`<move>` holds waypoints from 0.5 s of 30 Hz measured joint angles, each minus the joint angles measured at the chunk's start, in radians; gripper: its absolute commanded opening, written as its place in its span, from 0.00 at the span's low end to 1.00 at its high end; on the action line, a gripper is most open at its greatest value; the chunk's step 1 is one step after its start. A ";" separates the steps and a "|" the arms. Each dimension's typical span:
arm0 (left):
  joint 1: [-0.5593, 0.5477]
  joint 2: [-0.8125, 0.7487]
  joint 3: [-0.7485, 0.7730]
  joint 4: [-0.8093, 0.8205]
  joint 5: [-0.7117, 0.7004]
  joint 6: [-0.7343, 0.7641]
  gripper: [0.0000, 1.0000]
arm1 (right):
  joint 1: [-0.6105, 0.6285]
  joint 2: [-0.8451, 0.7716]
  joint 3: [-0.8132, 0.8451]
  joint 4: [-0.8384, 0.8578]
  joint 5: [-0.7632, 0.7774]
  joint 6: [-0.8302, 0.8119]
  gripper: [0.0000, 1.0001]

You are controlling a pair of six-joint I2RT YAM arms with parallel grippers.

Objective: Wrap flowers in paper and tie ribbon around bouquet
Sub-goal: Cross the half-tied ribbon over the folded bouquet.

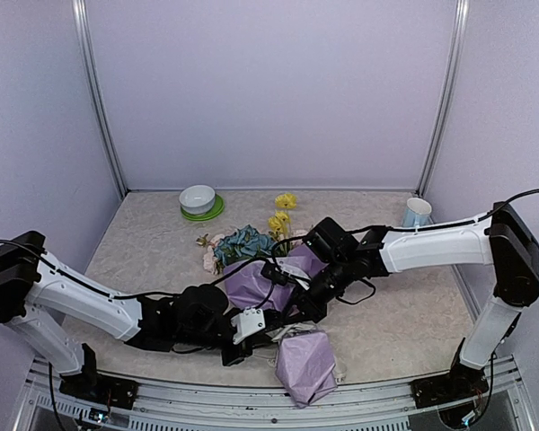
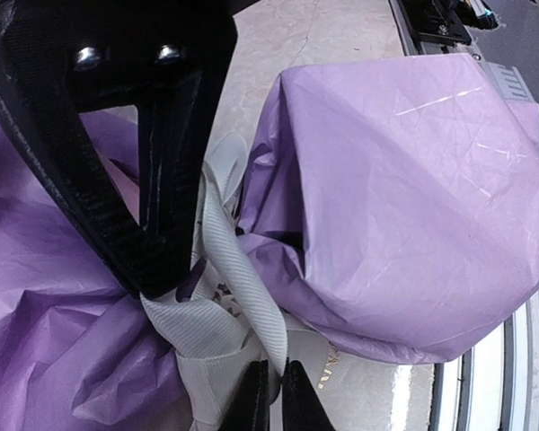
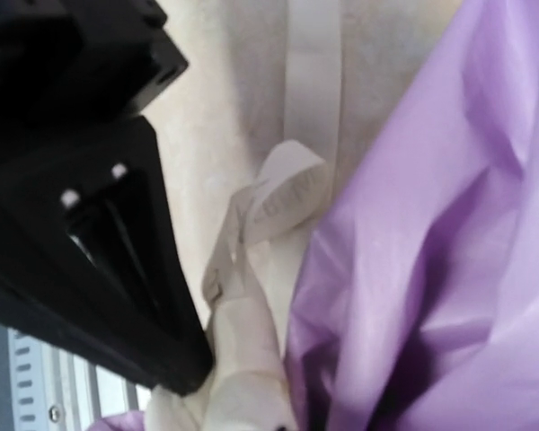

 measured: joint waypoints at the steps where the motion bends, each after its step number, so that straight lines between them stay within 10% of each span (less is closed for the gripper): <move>1: 0.000 0.004 0.001 0.000 -0.003 -0.001 0.25 | -0.001 0.000 -0.003 0.007 0.003 0.006 0.00; 4: 0.000 0.010 0.009 -0.002 -0.006 -0.006 0.51 | -0.001 0.000 -0.011 0.034 0.004 0.024 0.00; 9: 0.007 -0.045 0.030 -0.038 0.033 -0.029 0.62 | -0.001 0.000 -0.031 0.069 0.005 0.043 0.02; 15: 0.055 -0.179 0.032 -0.009 0.142 -0.058 0.45 | -0.001 0.000 -0.045 0.093 0.015 0.058 0.03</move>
